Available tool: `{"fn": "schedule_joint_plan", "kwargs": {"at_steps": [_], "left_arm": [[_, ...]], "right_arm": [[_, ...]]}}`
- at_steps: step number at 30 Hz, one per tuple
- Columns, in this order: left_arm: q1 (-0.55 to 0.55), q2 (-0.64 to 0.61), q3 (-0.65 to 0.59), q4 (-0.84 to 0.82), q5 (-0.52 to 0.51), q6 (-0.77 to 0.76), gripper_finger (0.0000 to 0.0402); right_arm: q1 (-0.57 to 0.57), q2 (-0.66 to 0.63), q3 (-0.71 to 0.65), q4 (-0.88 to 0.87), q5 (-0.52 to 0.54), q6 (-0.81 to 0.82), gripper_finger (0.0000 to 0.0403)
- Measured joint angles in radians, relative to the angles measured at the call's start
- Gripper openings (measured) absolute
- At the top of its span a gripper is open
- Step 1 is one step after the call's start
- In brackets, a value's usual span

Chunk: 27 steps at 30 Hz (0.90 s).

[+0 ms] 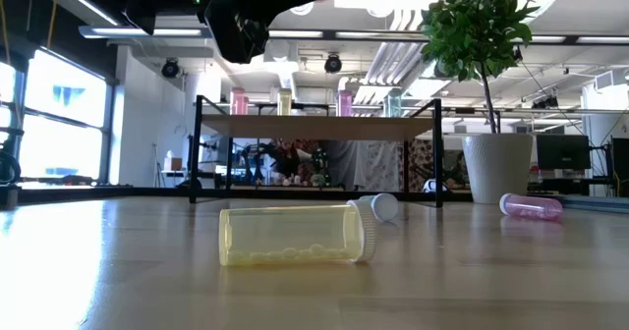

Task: Pick and place medicine bottles onto shelf by color
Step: Put the pink pill bottle on the shelf aligned with the other pink pill bottles

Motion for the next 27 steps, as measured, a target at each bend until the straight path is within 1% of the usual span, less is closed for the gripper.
{"fn": "schedule_joint_plan", "kwargs": {"at_steps": [3, 8, 12, 19, 27], "left_arm": [[0.0, 0.0, 0.0, 0.0, 0.0, -0.002, 0.0092], [0.0, 0.0, 0.0, 0.0, 0.0, -0.003, 0.0092], [0.0, 0.0, 0.0, -0.001, 0.0, -0.003, 0.0092], [0.0, 0.0, 0.0, -0.001, 0.003, -0.02, 0.0092], [0.0, 0.0, 0.0, 0.0, 0.004, -0.03, 0.0092]], "right_arm": [[0.0, 0.019, 0.0, 0.012, 0.007, -0.005, 0.019], [-0.002, 0.036, 0.0, 0.014, 0.085, -0.016, 0.019], [-0.002, 0.037, 0.0, 0.015, 0.091, -0.018, 0.0188], [-0.002, 0.037, 0.0, 0.013, 0.093, -0.041, 0.0155], [-0.002, 0.037, 0.0, 0.012, 0.094, -0.044, 0.0131]]}}
